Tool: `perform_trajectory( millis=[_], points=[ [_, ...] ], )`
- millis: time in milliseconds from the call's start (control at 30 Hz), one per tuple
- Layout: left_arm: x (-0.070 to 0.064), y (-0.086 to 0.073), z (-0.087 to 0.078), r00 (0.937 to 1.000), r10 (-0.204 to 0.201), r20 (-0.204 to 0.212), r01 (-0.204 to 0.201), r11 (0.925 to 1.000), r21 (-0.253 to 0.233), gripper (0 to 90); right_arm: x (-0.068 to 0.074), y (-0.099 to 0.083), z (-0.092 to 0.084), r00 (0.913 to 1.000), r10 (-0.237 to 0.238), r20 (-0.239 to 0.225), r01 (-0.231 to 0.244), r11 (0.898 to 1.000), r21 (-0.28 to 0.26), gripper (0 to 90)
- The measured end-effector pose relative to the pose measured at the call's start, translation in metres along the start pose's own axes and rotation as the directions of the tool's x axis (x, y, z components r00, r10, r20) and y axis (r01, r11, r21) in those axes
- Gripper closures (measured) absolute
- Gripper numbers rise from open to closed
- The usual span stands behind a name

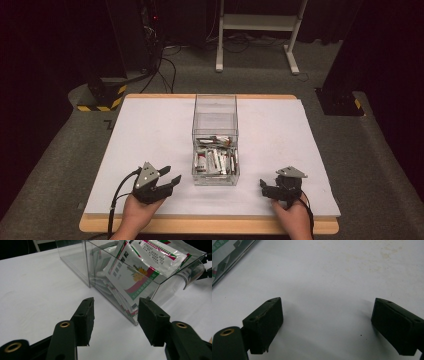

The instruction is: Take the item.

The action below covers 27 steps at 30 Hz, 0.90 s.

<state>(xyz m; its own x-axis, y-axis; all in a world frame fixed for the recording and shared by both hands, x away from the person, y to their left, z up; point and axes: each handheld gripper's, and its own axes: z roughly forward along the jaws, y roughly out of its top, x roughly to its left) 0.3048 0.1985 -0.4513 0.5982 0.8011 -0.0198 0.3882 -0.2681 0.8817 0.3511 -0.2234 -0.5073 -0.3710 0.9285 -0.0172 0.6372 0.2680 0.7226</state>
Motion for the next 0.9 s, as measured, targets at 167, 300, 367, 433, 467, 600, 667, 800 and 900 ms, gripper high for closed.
perform_trajectory(
  millis=[167,300,367,433,467,600,667,800,900],
  points=[
    [-0.001,0.007,0.000,1.0000,0.001,0.005,-0.001,0.9999,-0.013,47.6,0.000,0.000,0.000,1.0000,0.000,0.000,0.000,1.000,-0.001,10.5],
    [-0.001,0.012,0.001,0.9999,-0.009,0.012,0.009,0.9996,-0.026,47.7,0.000,0.000,0.000,1.0000,0.000,0.000,0.000,1.000,-0.001,10.5],
    [-0.001,0.015,0.001,0.9999,-0.008,0.014,0.008,0.9995,-0.029,47.8,0.000,0.000,0.000,1.0000,-0.001,0.000,0.001,1.000,-0.001,10.5],
    [-0.002,0.018,0.001,0.9999,-0.003,0.015,0.004,0.9994,-0.035,47.8,0.000,0.000,0.000,1.0000,-0.001,0.000,0.001,1.000,-0.001,10.5],
    [-0.002,0.020,0.001,0.9998,-0.008,0.021,0.009,0.9992,-0.038,47.8,0.000,0.000,0.000,1.0000,-0.001,0.000,0.001,1.000,-0.001,10.5],
    [-0.004,0.026,0.002,0.9996,-0.008,0.028,0.010,0.9986,-0.051,48.0,0.000,0.000,0.000,1.0000,-0.001,-0.001,0.001,1.000,-0.001,10.5],
    [-0.005,0.029,0.004,0.9995,-0.005,0.031,0.007,0.9986,-0.053,48.0,0.000,0.000,0.000,1.0000,-0.001,0.000,0.001,1.000,-0.002,10.5],
    [-0.008,0.033,0.006,0.9992,-0.004,0.039,0.006,0.9983,-0.057,48.0,0.000,0.000,0.000,1.0000,0.000,0.000,0.000,1.000,-0.002,10.5],
    [-0.008,0.036,0.008,0.9990,-0.008,0.044,0.010,0.9982,-0.059,48.2,0.000,0.000,0.000,1.0000,0.000,0.000,0.000,1.000,-0.002,10.5]
  ],
)
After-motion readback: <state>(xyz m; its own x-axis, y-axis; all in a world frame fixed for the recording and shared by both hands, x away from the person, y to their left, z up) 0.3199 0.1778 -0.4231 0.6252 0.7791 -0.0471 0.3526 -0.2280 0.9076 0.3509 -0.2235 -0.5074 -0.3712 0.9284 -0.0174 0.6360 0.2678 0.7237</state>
